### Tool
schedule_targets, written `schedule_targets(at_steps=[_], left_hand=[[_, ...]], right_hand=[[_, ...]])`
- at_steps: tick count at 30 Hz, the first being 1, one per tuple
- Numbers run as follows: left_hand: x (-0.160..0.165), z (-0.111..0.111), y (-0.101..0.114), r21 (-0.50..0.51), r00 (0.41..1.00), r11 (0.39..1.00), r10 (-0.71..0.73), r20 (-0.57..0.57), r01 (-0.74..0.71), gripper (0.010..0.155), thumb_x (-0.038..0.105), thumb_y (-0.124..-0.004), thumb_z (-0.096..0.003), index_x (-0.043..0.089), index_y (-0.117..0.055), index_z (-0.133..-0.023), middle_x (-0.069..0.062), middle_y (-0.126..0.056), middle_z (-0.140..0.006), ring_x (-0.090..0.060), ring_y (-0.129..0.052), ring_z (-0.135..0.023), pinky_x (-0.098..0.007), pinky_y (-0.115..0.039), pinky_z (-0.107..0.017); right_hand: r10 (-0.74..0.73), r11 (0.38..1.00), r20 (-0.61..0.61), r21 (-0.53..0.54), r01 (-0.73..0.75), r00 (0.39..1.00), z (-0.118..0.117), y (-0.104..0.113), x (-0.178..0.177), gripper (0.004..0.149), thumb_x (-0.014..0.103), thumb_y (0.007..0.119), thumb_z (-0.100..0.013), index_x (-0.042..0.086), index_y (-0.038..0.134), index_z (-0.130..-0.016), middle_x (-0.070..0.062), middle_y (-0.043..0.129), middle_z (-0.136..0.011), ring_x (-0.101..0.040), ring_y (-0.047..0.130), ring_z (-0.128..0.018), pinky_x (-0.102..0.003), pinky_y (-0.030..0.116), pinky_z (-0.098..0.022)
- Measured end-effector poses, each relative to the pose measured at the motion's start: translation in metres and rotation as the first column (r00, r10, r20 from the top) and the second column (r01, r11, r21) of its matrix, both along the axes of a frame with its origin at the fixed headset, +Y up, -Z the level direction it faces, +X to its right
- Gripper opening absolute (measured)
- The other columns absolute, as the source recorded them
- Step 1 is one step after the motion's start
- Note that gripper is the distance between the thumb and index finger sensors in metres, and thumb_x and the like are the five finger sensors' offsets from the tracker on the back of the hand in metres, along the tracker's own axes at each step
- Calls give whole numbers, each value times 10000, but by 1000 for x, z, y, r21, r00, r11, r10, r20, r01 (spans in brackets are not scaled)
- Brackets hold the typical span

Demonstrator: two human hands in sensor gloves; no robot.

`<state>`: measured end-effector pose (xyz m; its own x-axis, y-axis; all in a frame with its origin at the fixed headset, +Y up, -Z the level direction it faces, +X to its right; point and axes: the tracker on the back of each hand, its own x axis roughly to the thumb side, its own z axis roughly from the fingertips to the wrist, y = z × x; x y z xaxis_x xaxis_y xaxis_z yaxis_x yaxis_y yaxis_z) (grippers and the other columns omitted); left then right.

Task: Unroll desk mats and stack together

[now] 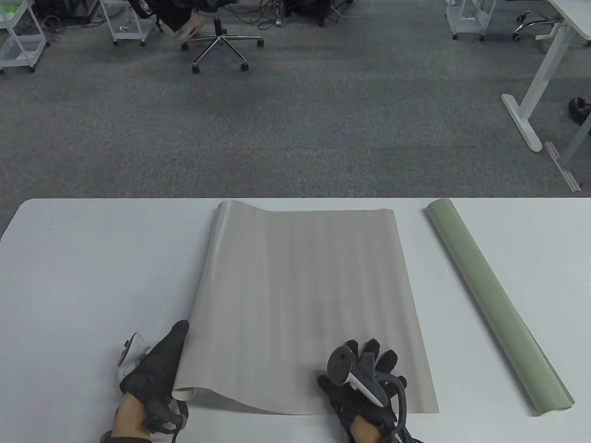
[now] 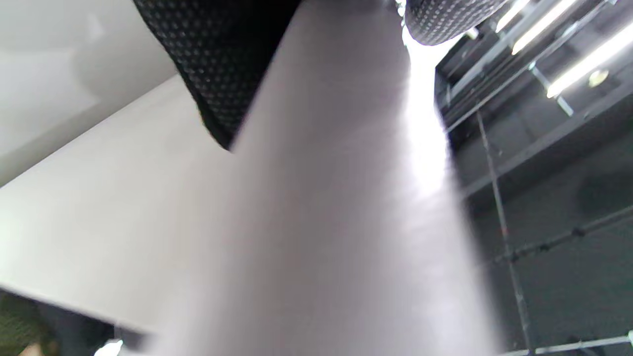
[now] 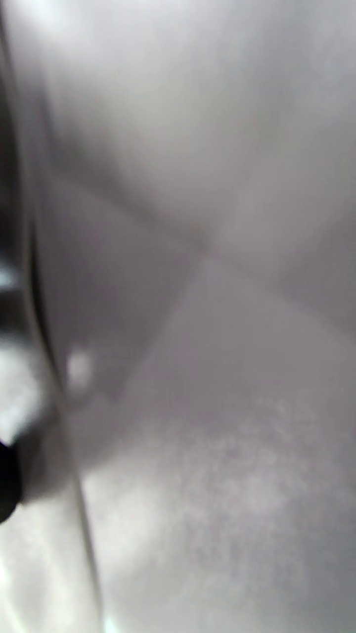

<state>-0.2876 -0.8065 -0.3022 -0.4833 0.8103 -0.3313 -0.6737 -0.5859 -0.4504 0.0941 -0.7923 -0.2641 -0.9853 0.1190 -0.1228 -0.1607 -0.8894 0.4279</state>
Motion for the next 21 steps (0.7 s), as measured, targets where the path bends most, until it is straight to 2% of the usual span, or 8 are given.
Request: schedule_targets(at_steps=[1, 3, 8, 10, 13, 15, 18, 21], left_hand=[[1, 0, 2, 18, 1000, 999, 26, 18, -26, 937, 511, -543, -666, -106, 0, -1116, -192, -659, -1110, -140, -1057, -572, -246, -982, -366], [-2, -1, 5, 18, 998, 998, 64, -21, -64, 933, 476, -568, -667, -135, -17, -1107, -162, -712, -1057, -170, -1036, -557, -278, -958, -353], [-12, 0, 7, 44, 995, 999, -9, -99, 13, 890, 370, -614, -670, -121, -21, -1118, -133, -678, -1062, -244, -986, -749, -363, -925, -506], [-12, 0, 8, 29, 995, 998, -44, -92, 47, 870, 336, -631, -668, -49, -8, -1138, -169, -615, -1095, -297, -940, -812, -415, -898, -550], [-13, 1, 4, 33, 998, 999, -41, -38, 42, 872, 398, -599, -676, 20, 32, -1145, -213, -584, -1118, -309, -975, -823, -384, -952, -537], [-13, 2, 4, 20, 1000, 1000, 14, -6, -14, 888, 454, -575, -679, 84, 91, -1135, -252, -573, -1137, -298, -1025, -752, -343, -980, -480], [-25, 1, 7, 61, 999, 997, -39, -13, 40, 891, 478, -561, -677, 132, 127, -1124, -264, -599, -1133, -227, -1031, -673, -311, -965, -434], [-41, 3, 11, 57, 998, 997, -40, -47, 43, 820, 390, -545, -676, 158, 88, -1142, -255, -656, -1083, -283, -980, -739, -395, -919, -500]], right_hand=[[0, 1000, 0, 4, 0, 1000, 0, 0, 0, 934, 588, 514, -519, 57, 36, -1119, -421, -58, -1076, -800, 29, -889, -919, 310, -472], [0, 1000, -1, 7, 0, 1000, 0, 0, 0, 933, 589, 513, -518, 58, 38, -1120, -420, -54, -1078, -800, 30, -889, -918, 310, -473], [-5, 1000, -3, 9, 5, 1000, 1, -1, 0, 929, 586, 518, -520, 59, 43, -1120, -419, -54, -1078, -800, 30, -889, -919, 309, -472], [-8, 1000, -5, 9, 8, 1000, 1, -1, 1, 929, 586, 521, -521, 60, 44, -1121, -418, -54, -1079, -800, 28, -889, -918, 307, -471], [-13, 1000, -6, 0, 13, 1000, 1, 0, 1, 928, 584, 524, -524, 60, 41, -1120, -419, -57, -1076, -800, 25, -888, -920, 305, -470], [-16, 1000, -5, 2, 16, 1000, 1, -1, 1, 927, 583, 526, -526, 62, 42, -1121, -417, -57, -1078, -798, 24, -888, -919, 303, -470], [-18, 1000, -7, -2, 18, 1000, 1, 0, 2, 925, 581, 528, -528, 63, 43, -1120, -417, -59, -1076, -799, 23, -886, -919, 303, -470], [-26, 1000, -6, -5, 26, 1000, 1, 0, 3, 920, 577, 535, -532, 68, 44, -1121, -414, -61, -1077, -797, 20, -886, -918, 300, -471]])
